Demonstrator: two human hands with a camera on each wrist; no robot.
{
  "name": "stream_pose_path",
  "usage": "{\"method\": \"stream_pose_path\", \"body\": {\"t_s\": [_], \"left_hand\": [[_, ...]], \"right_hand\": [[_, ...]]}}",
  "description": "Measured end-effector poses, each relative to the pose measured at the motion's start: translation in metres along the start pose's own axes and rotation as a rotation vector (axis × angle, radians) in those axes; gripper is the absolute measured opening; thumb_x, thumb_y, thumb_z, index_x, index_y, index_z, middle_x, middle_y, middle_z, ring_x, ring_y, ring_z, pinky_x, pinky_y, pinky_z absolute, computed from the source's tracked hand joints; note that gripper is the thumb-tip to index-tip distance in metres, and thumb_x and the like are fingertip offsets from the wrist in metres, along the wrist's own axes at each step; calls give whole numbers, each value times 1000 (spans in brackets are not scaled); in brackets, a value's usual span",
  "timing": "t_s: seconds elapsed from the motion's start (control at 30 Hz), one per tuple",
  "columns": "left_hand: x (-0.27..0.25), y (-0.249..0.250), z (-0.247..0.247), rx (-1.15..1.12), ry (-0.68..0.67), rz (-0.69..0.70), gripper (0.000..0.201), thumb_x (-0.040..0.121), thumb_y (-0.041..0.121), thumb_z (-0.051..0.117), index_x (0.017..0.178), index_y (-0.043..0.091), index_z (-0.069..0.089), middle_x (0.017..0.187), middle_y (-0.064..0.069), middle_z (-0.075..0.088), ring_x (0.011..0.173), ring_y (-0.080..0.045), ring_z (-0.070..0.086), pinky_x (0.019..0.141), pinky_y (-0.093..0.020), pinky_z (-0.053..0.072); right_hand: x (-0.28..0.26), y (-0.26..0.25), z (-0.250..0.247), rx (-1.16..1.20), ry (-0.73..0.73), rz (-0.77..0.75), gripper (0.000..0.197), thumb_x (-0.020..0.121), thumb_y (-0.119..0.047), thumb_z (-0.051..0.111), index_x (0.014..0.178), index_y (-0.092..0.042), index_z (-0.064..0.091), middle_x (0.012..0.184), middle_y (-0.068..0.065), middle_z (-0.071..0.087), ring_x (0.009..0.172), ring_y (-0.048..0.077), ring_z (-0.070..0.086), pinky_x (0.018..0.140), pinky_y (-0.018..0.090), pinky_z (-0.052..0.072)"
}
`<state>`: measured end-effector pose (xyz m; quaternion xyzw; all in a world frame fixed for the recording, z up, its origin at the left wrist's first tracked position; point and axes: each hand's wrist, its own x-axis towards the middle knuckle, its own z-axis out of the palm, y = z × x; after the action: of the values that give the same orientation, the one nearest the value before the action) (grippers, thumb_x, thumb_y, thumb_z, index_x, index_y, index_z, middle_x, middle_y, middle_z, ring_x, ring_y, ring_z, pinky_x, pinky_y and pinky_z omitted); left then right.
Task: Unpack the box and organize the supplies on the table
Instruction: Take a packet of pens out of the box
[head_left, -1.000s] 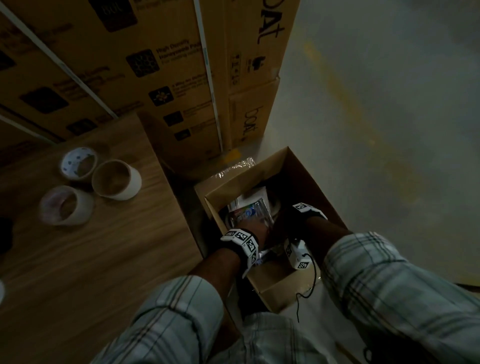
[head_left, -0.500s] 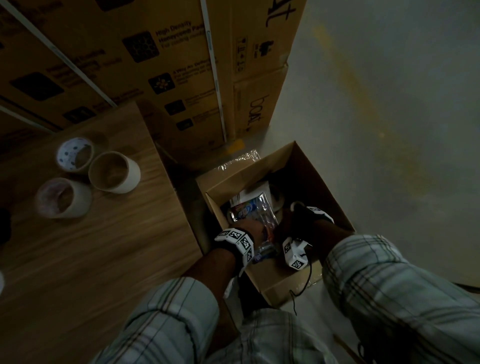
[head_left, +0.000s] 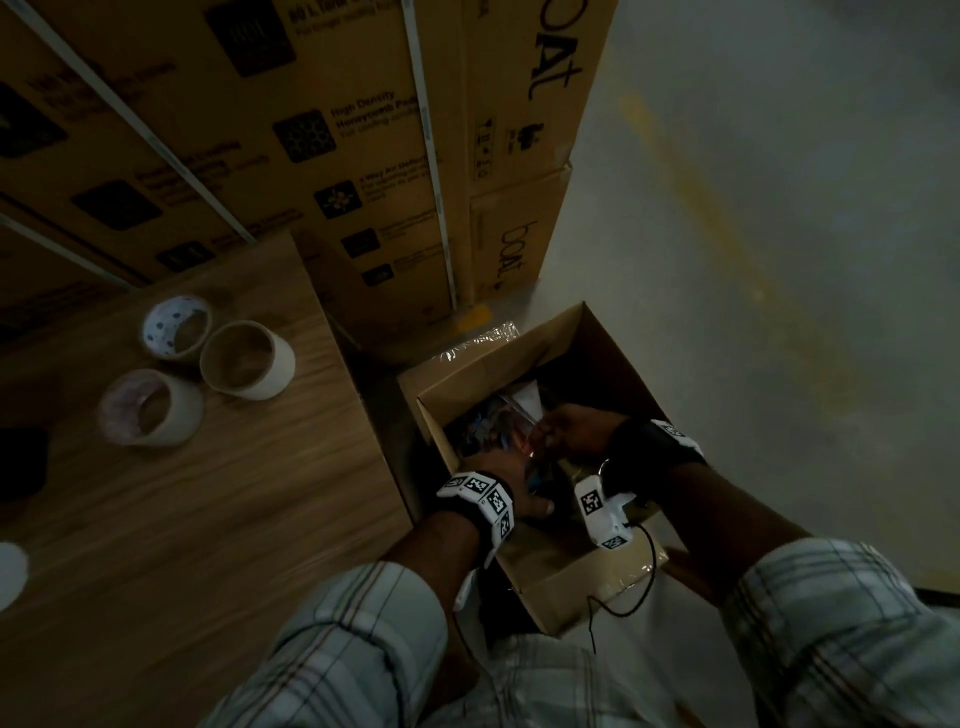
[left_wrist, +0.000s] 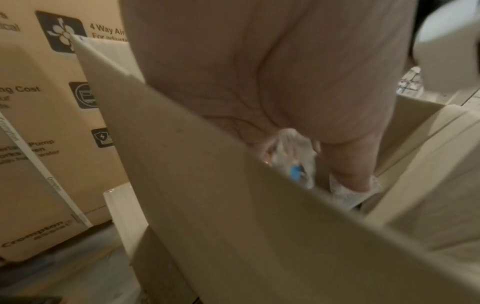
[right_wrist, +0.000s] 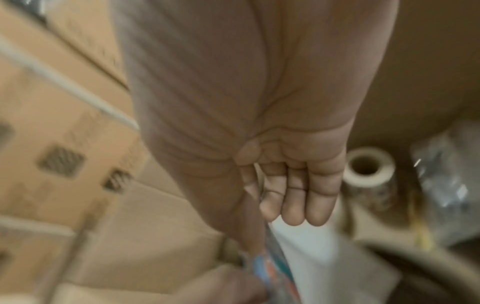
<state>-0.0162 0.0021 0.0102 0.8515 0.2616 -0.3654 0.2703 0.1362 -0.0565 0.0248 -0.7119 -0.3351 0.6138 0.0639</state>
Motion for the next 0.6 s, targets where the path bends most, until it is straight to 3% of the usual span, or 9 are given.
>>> {"method": "stream_pose_path", "body": {"t_s": [0.07,0.2,0.27,0.33,0.43,0.53,0.6], "left_hand": [[-2,3,2,47,25,-30,83,78,59,65,140,11,40,139,-14,49,125,-32,51,100,-38,44],[-7,8,-5,228,114,-84,36,99,25,47,130,8,52,131,-14,57,117,-31,58,93,-41,48],[-11,5,-11,277,117,-75,31,100,16,40,124,11,57,127,-12,60,115,-30,60,90,-40,49],[-15,0,-18,273,124,-77,31,98,15,41,125,14,57,127,-11,60,116,-30,60,91,-40,49],[-22,-3,-28,193,209,-64,33,96,15,43,128,17,53,128,-11,58,117,-31,58,94,-41,49],[-25,-7,-37,115,317,-31,29,96,17,42,122,20,54,128,-9,58,116,-30,59,94,-42,49],[-28,-8,-45,65,368,-10,27,97,23,42,120,22,56,127,-7,60,115,-29,59,95,-40,47]], "right_hand": [[-2,5,3,72,26,-45,20,84,-13,67,104,-11,71,96,5,69,71,1,59,67,13,47],[-13,7,0,165,39,-58,25,88,-1,58,110,-10,65,94,3,65,78,9,60,71,19,49],[-18,12,-3,150,28,-35,31,88,3,53,112,-15,62,95,4,63,79,16,60,75,29,50],[-24,13,-6,74,42,-57,35,87,7,51,117,-11,60,95,7,63,81,22,61,76,34,52],[-25,13,0,-158,229,-129,37,83,0,60,119,-4,60,110,20,60,101,30,59,85,27,49],[-25,17,5,-302,511,-169,47,72,-18,73,117,-10,62,111,20,54,105,42,54,87,40,50],[-23,17,6,-333,593,-295,53,69,-18,74,120,-14,61,114,18,60,103,40,58,86,42,51]]}}
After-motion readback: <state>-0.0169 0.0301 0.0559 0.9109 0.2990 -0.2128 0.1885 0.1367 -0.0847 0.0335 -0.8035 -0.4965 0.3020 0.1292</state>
